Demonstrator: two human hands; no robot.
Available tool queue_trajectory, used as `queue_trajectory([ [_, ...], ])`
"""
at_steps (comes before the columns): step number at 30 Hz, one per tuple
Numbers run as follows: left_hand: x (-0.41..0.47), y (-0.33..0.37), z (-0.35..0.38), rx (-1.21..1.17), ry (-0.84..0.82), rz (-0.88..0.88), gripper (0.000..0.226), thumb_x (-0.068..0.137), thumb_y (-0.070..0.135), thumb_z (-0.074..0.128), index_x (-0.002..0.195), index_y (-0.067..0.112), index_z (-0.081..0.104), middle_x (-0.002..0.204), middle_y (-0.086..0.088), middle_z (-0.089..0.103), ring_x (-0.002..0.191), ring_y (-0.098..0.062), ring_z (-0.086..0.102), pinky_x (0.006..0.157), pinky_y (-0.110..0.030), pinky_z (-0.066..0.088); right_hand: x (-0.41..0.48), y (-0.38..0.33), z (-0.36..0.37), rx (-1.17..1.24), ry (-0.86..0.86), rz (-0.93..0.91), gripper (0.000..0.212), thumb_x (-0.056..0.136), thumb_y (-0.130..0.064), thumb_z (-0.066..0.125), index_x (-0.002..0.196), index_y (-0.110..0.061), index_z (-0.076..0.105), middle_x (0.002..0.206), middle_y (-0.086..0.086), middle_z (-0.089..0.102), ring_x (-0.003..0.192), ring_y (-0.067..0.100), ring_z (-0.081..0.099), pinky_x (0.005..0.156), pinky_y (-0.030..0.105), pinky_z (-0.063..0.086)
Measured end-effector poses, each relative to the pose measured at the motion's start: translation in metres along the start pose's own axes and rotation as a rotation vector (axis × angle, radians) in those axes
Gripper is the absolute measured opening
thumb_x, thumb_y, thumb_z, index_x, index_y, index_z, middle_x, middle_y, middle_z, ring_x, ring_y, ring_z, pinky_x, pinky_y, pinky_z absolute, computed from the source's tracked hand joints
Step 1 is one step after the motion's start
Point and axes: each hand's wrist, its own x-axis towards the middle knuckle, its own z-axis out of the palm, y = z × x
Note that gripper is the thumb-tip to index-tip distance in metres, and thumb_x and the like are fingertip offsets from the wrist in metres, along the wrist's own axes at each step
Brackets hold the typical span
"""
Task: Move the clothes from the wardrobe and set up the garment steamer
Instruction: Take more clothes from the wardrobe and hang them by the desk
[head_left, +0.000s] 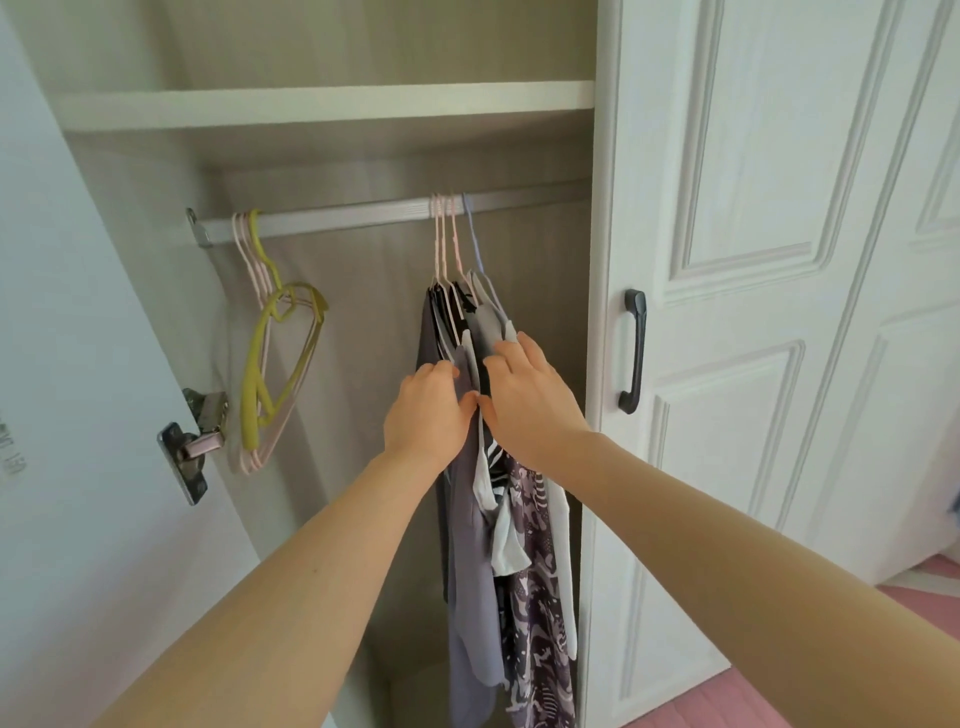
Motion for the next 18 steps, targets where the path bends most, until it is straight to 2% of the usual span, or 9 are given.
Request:
queue_trajectory([
  [4,0.008,-0.007,0.002,-0.053,-0.02,-0.035,0.037,0.09,0.031,0.062,0.12,0.011,0.057,0.119,-0.007,0.06,0.111,-0.026,0.055,0.087,-0.042,0.05,0.006,0.001,0.005,-0.006,-0.021,0.009,0.039,0.092,-0.026,0.053,0.125,-0.005,0.051,0.139,0.012,0.043,0.14,0.033,0.023,0.109,0.04,0.033],
  [8,0.011,-0.017,0.001,-0.086,-0.001,-0.093,0.038,0.088,0.021,0.06,0.124,0.01,0.052,0.124,-0.007,0.055,0.11,-0.025,0.053,0.082,-0.034,0.046,0.01,0.006,0.01,-0.056,-0.048,0.016,0.041,0.091,-0.019,0.053,0.128,-0.003,0.048,0.143,0.012,0.037,0.142,0.036,0.017,0.111,0.04,0.031],
  [13,0.035,-0.022,0.0,-0.21,0.014,-0.187,0.047,0.087,0.019,0.061,0.13,0.01,0.042,0.127,-0.007,0.053,0.108,-0.025,0.054,0.076,-0.029,0.039,0.028,0.006,0.008,-0.105,-0.071,0.022,0.04,0.087,-0.014,0.054,0.123,0.002,0.051,0.144,0.016,0.033,0.14,0.042,0.014,0.112,0.043,0.029],
  [15,0.05,-0.02,0.0,-0.244,0.025,-0.212,0.046,0.087,0.017,0.061,0.13,0.009,0.045,0.125,-0.008,0.055,0.106,-0.023,0.054,0.076,-0.027,0.038,0.04,0.002,0.01,-0.146,-0.047,0.009,0.035,0.079,-0.009,0.063,0.112,0.004,0.061,0.136,0.021,0.044,0.136,0.046,0.027,0.105,0.044,0.037],
  [18,0.072,-0.016,0.0,-0.327,0.063,-0.231,0.04,0.089,0.01,0.056,0.128,0.007,0.048,0.118,-0.006,0.057,0.102,-0.02,0.052,0.078,-0.023,0.036,0.061,-0.003,0.018,-0.194,-0.017,0.028,0.027,0.051,-0.005,0.082,0.077,0.001,0.072,0.106,0.021,0.065,0.111,0.045,0.056,0.084,0.042,0.054],
])
